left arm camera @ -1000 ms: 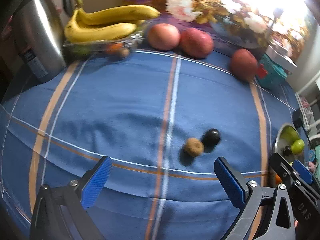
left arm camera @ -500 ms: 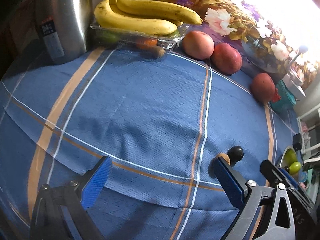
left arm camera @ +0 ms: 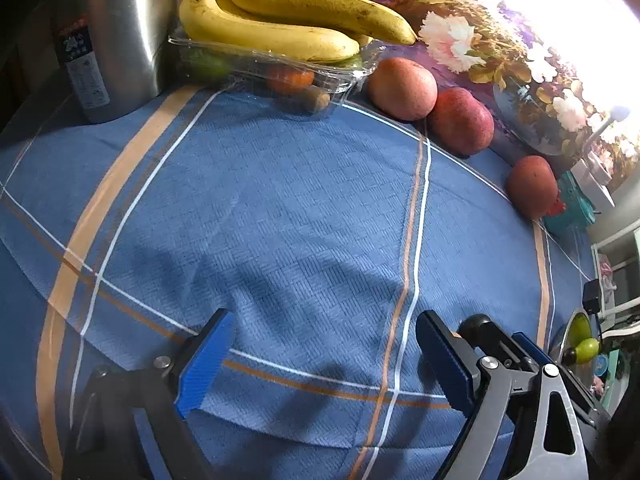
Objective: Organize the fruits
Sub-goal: 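Close the right tool on the dark plum while the left tool grasps the brown kiwi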
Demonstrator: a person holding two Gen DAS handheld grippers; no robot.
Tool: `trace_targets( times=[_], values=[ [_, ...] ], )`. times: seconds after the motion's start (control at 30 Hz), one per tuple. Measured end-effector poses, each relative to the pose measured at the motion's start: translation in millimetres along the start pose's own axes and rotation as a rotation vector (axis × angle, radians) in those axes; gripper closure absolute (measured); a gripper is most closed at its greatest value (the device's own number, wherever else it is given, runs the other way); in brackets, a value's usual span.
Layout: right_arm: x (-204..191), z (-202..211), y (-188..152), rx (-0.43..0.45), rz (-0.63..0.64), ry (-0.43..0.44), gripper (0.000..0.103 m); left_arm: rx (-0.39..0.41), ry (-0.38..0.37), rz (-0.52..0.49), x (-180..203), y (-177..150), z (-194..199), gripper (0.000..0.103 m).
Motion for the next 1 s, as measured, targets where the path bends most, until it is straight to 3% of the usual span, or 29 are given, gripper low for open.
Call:
trace_targets(
  times=[0.5, 0.83, 1.0],
  values=[
    [-11.4, -7.7, -2.1, -0.017, 0.009, 0.028, 0.077, -0.012, -0.014, 0.010, -1.2, 4.8, -8.0, 0.010],
    [7.6, 3.4, 0.5, -0.009, -0.006, 0.007, 0.077, -0.024, -0.035, -0.014, 15.7, 2.3, -10.0, 0.011],
    [30.5, 4.9, 3.0, -0.019, -0.041, -0.016, 0.077, -0.045, -0.057, -0.029, 30.5, -1.0, -15.6, 0.019]
  ],
)
Point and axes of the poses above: each gripper's, at about its wrist camera, not at the fingertips, and z roughly against the way its jaws point, x to its right, y to its top, the point moved 5 cm from there along -z, roughly the way its jaws point, and after that the axes turned 14 degrees about -y, right-handed, at the moved point
